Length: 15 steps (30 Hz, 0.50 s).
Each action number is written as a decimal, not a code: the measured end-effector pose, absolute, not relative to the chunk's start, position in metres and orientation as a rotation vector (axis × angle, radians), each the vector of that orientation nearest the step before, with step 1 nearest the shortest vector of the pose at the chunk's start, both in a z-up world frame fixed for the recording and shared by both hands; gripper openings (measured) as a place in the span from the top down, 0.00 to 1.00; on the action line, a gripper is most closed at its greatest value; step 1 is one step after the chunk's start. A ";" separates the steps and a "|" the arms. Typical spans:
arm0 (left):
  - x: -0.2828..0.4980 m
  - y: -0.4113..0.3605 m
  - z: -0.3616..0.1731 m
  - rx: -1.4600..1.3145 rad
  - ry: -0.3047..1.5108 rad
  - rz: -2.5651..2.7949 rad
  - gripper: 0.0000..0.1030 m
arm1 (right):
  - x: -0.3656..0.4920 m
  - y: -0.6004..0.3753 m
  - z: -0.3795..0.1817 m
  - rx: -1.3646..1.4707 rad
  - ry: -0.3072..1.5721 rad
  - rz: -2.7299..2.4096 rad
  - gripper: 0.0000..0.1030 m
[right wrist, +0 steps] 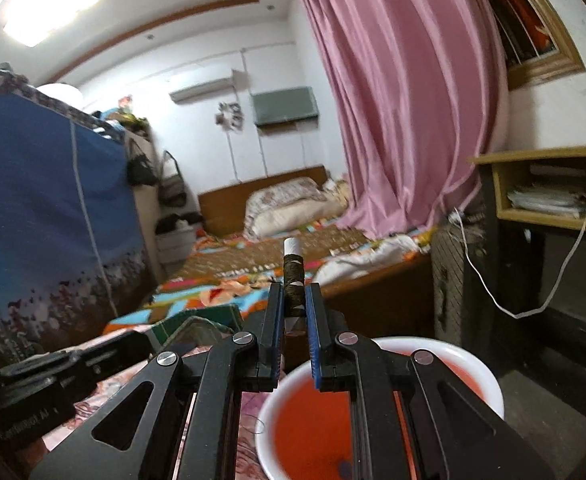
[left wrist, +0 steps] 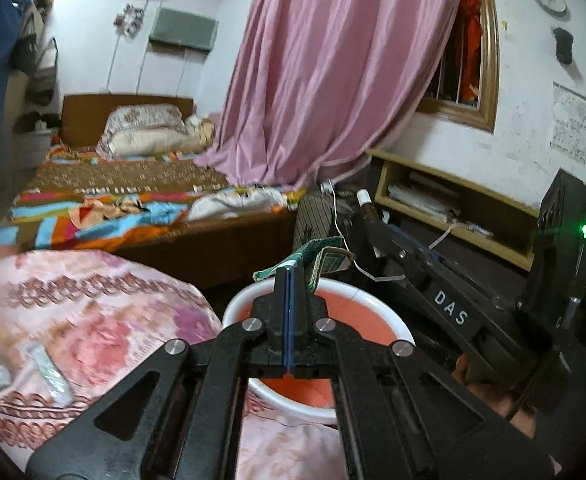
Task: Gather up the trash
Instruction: 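Carry the green packet and brown stick over the orange bucket with both tools, then open the left tool dropping the green packet while the right tool drops the brown stick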
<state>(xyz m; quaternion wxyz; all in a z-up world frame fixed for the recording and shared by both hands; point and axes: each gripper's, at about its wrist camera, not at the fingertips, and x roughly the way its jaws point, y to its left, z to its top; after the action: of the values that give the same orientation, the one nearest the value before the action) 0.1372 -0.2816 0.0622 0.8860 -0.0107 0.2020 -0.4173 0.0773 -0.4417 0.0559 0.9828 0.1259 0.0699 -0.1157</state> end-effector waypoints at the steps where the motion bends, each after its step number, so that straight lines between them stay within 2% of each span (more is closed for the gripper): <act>1: 0.138 -0.286 0.060 -0.016 0.438 -0.871 1.00 | 0.077 -0.444 0.054 0.263 0.149 -0.239 0.91; 14: 0.159 -0.318 0.035 -0.023 0.676 -0.897 1.00 | 0.090 -0.471 0.033 0.370 0.296 -0.297 0.89; 15: 0.160 -0.316 0.035 -0.030 0.679 -0.890 0.97 | 0.089 -0.471 0.032 0.373 0.298 -0.296 0.88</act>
<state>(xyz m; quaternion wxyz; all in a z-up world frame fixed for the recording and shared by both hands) 0.1597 -0.3163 0.0346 0.8472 -0.0144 0.3222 -0.4222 0.0891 -0.4708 0.0320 0.9608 0.1841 0.1469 -0.1462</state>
